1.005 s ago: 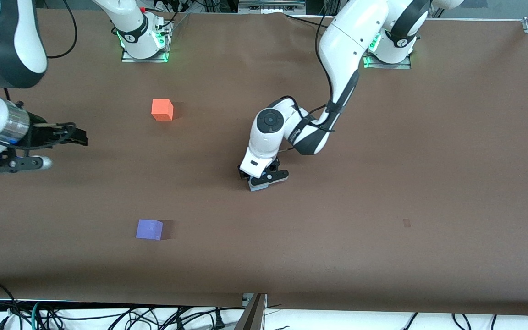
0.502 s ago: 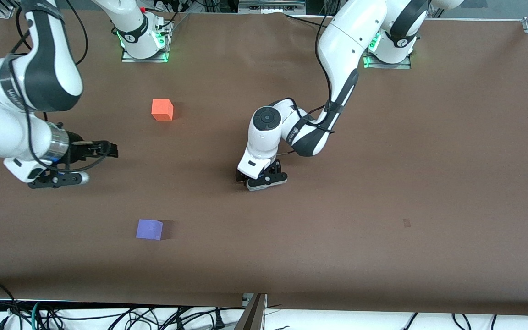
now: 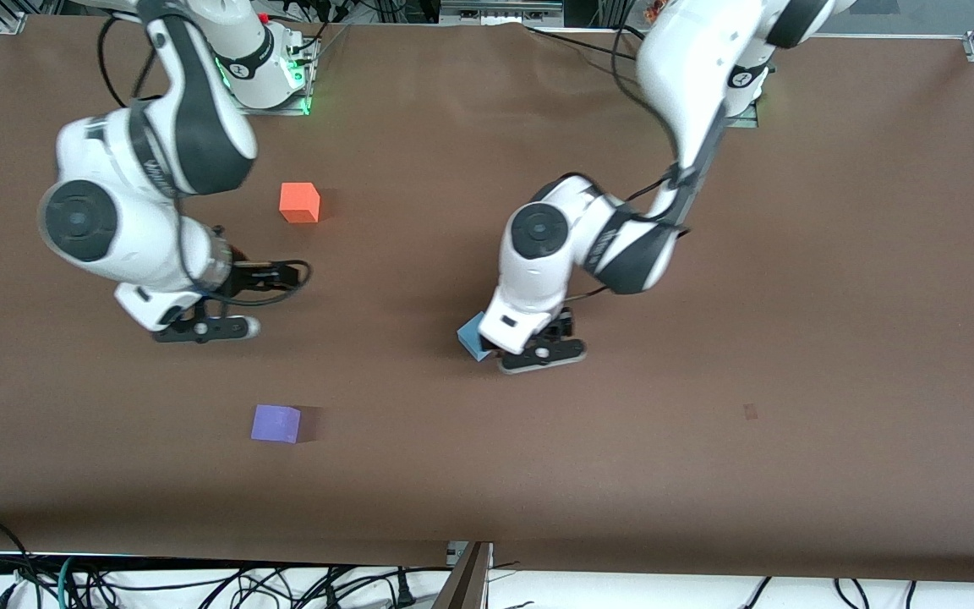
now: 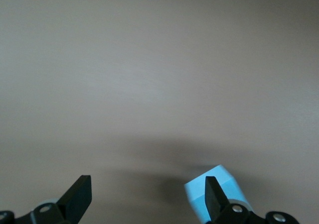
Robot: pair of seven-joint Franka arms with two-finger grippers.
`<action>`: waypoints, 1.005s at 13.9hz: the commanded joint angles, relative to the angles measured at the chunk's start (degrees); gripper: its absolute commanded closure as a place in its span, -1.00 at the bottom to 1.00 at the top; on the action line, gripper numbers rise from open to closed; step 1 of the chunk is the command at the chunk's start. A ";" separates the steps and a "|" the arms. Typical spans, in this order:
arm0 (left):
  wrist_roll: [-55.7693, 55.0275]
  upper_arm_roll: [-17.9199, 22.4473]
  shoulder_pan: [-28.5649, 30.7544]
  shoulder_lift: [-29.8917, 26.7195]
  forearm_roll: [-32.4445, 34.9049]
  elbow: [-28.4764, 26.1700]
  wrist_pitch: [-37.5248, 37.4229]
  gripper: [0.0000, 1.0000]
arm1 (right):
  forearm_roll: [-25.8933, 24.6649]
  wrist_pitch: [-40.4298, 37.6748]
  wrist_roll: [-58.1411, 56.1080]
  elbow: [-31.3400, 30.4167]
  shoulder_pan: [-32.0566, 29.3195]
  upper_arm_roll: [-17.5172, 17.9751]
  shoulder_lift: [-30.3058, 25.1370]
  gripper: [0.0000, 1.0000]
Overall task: Place blue block between orange and purple blocks
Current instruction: 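Release the cube with the left gripper while the right gripper reaches it, then lower the right gripper onto the light-blue cube and grasp it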
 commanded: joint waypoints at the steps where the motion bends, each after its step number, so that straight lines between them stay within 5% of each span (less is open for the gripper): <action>1: 4.70 -0.76 2.79 -10.35 0.24 -2.71 -13.46 -1.00 | 0.80 3.97 3.03 0.86 4.85 -0.41 2.34 -1.00; 5: 17.34 -0.94 10.25 -21.60 -0.90 -2.97 -27.63 -1.00 | 0.80 11.97 3.11 0.86 12.14 -0.41 6.56 -1.00; 8: 30.25 -0.94 19.57 -30.74 -1.87 -9.97 -33.10 -1.00 | 0.72 19.00 3.46 0.86 16.28 -0.41 10.16 -1.00; 14: 40.04 -0.94 32.42 -45.08 -1.70 -33.61 -19.69 -1.00 | -0.25 35.09 3.03 3.41 21.92 -0.41 19.04 -1.00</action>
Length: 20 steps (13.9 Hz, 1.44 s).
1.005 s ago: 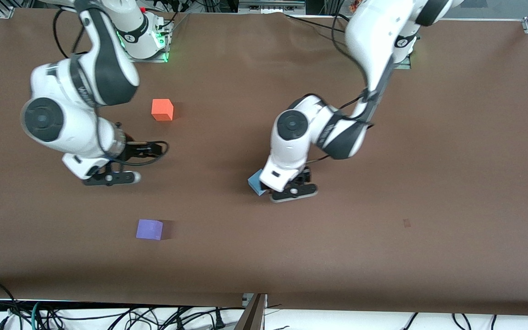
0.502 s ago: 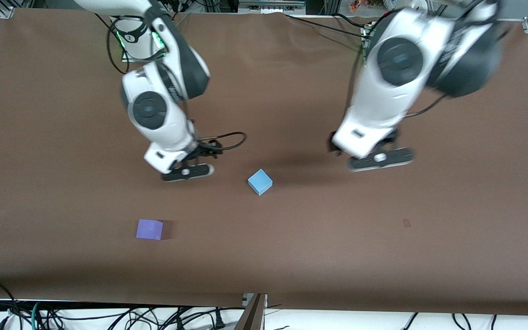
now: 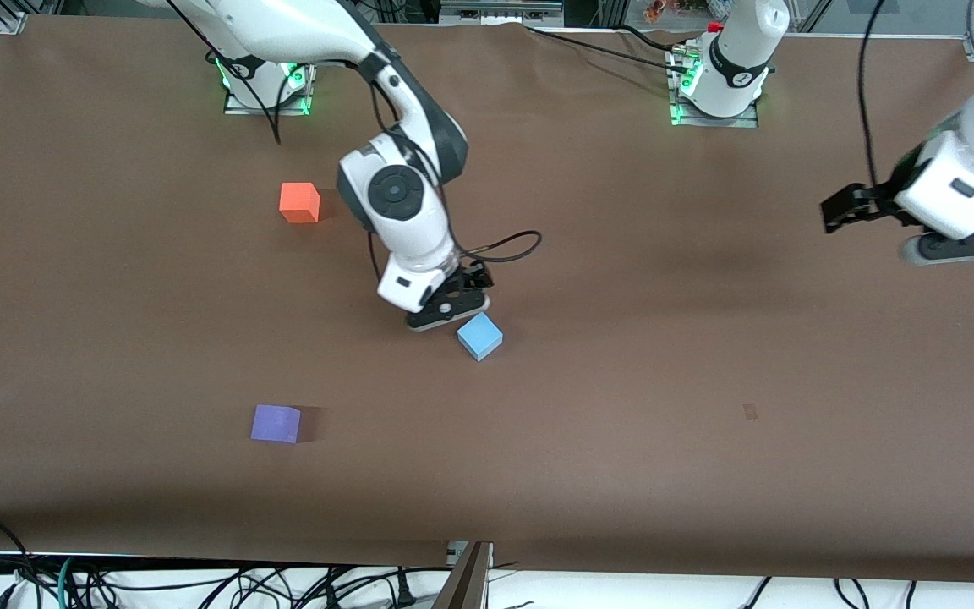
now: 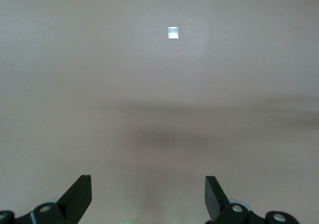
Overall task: Place blue block between orange and purple blocks
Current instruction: 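Lower the right gripper onto the light-blue cube and grasp it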
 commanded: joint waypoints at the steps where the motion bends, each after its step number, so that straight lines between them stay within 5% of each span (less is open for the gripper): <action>1: 2.22 -1.02 2.67 -5.79 -0.97 -12.12 8.70 -1.00 | -0.14 3.52 -2.57 3.10 0.84 -0.64 3.69 -1.00; 10: 2.31 -0.76 2.68 -4.74 -4.48 -11.44 11.19 -1.00 | -0.14 11.35 -10.75 3.01 0.75 -0.73 8.17 -1.00; 15: 2.30 -0.49 2.68 -1.76 -5.02 -1.43 4.08 -1.00 | -0.14 13.20 -13.30 3.01 0.75 -0.81 9.85 -1.00; 18: 2.39 -0.58 2.68 -1.84 -5.10 -0.45 2.84 -1.00 | -0.23 13.20 -13.39 3.01 0.75 -0.73 9.94 -0.98; 20: 2.39 -0.58 2.68 -1.84 -5.10 -0.27 2.84 -1.00 | -0.58 13.20 -13.48 3.01 0.84 -0.81 9.85 -0.44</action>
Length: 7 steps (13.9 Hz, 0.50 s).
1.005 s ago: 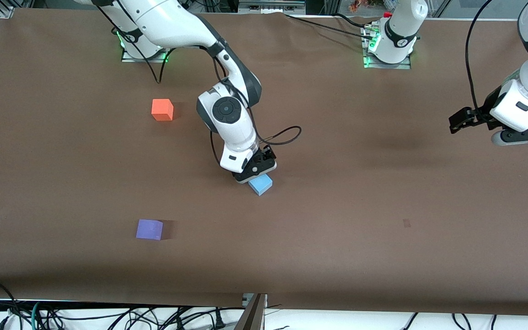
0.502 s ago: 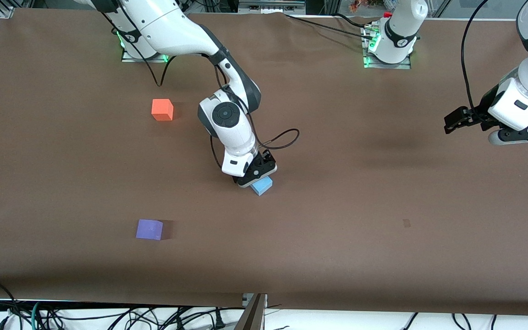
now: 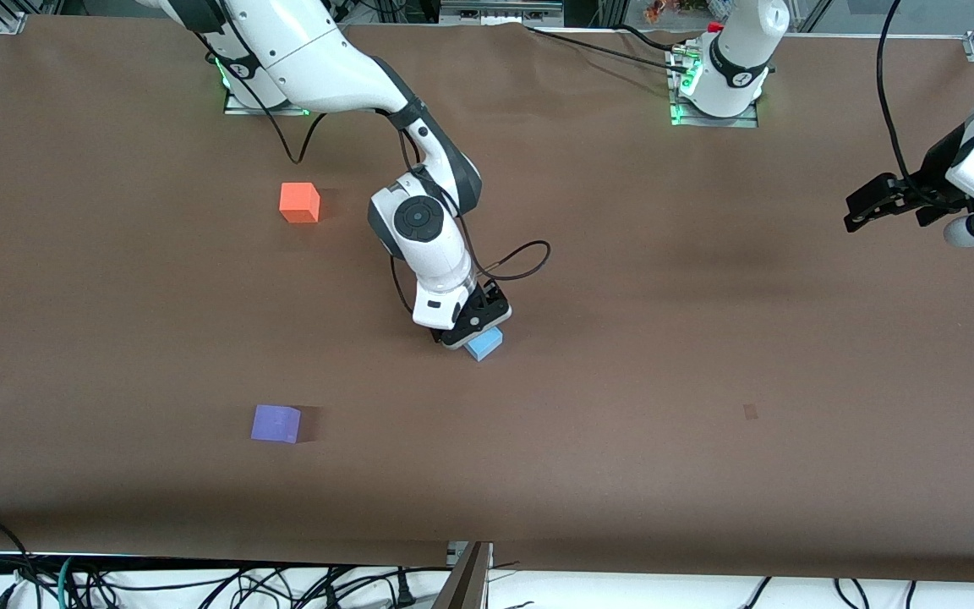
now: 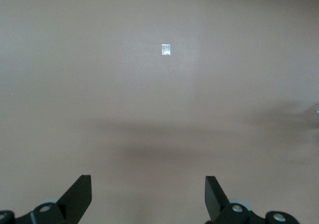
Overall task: Place blue block between orange and purple blocks
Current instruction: 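Lower the right gripper onto the light-blue cube and grasp it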
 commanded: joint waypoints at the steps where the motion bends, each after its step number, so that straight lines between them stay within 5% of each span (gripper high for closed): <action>1: 1.14 -0.03 0.51 1.43 -1.33 2.28 -1.50 -1.00 | -1.43 0.50 -0.99 1.27 0.06 -0.02 0.64 0.01; 2: 1.14 0.06 0.77 1.43 -1.33 2.28 -1.50 -1.00 | -1.53 1.11 -1.17 1.27 0.06 -0.02 0.64 0.40; 4: 1.23 -0.03 0.95 1.43 -1.33 2.28 -1.85 -1.00 | -1.62 1.99 -1.17 1.27 0.06 -0.02 0.38 0.84; 7: 1.23 -0.03 1.91 1.26 -1.94 2.28 -2.29 -1.00 | -1.01 0.42 -0.90 1.10 -0.55 -0.54 -2.24 0.90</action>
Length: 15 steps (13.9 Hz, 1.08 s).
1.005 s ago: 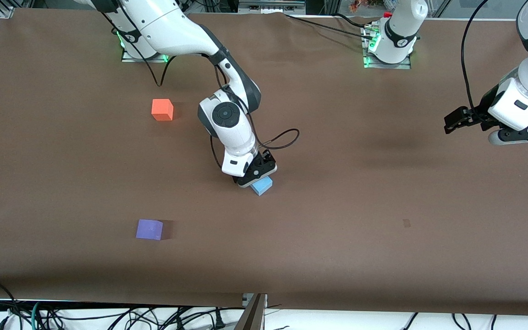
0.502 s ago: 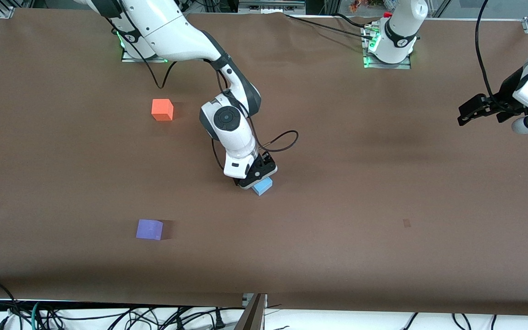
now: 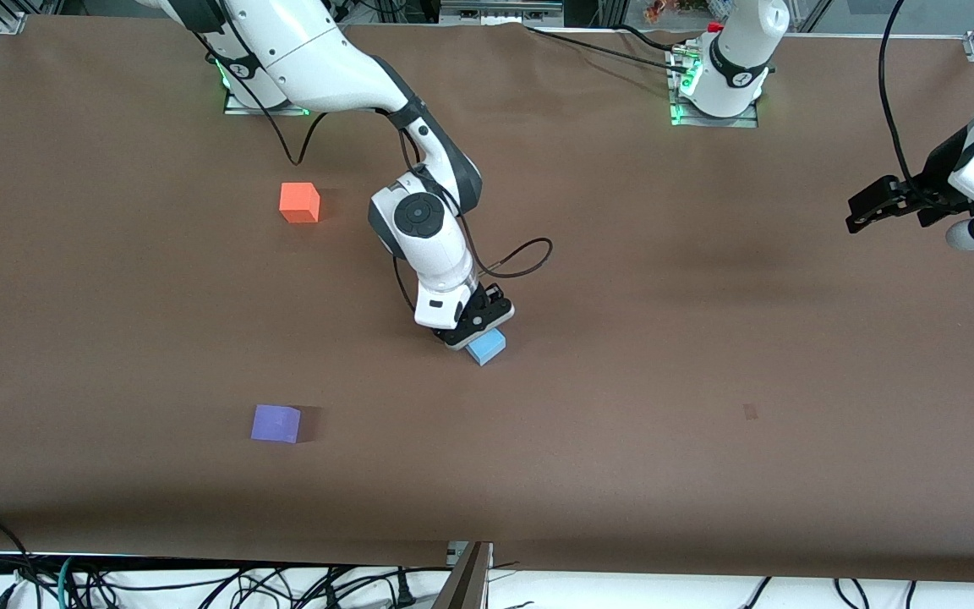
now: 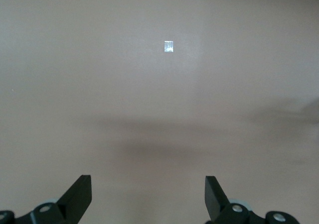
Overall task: Place blue block between orange and purple blocks
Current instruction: 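Lower the right gripper onto the light-blue cube and grasp it, then carry the light-blue cube with the right gripper between orange and purple cubes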
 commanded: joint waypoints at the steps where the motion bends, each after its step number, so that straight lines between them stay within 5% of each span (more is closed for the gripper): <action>1: 1.32 -0.25 1.70 0.92 -1.96 2.13 -1.59 -1.00 | 0.14 -6.46 -0.30 -0.31 -1.31 -1.06 -4.62 0.90; 3: 1.58 -0.16 2.14 0.92 -1.88 2.13 -1.59 -1.00 | 0.32 -19.38 -0.99 -0.32 -5.86 -3.79 -9.19 0.90; 8: 2.99 -0.25 2.41 1.18 -2.05 3.54 -1.41 -1.00 | 1.11 -36.64 -1.35 -1.36 -15.81 -5.11 -13.78 0.88; 15: 2.64 -0.25 2.15 2.41 -1.61 3.54 -0.89 -1.00 | 2.34 -20.60 -1.44 -25.34 -16.43 -10.21 -22.65 0.87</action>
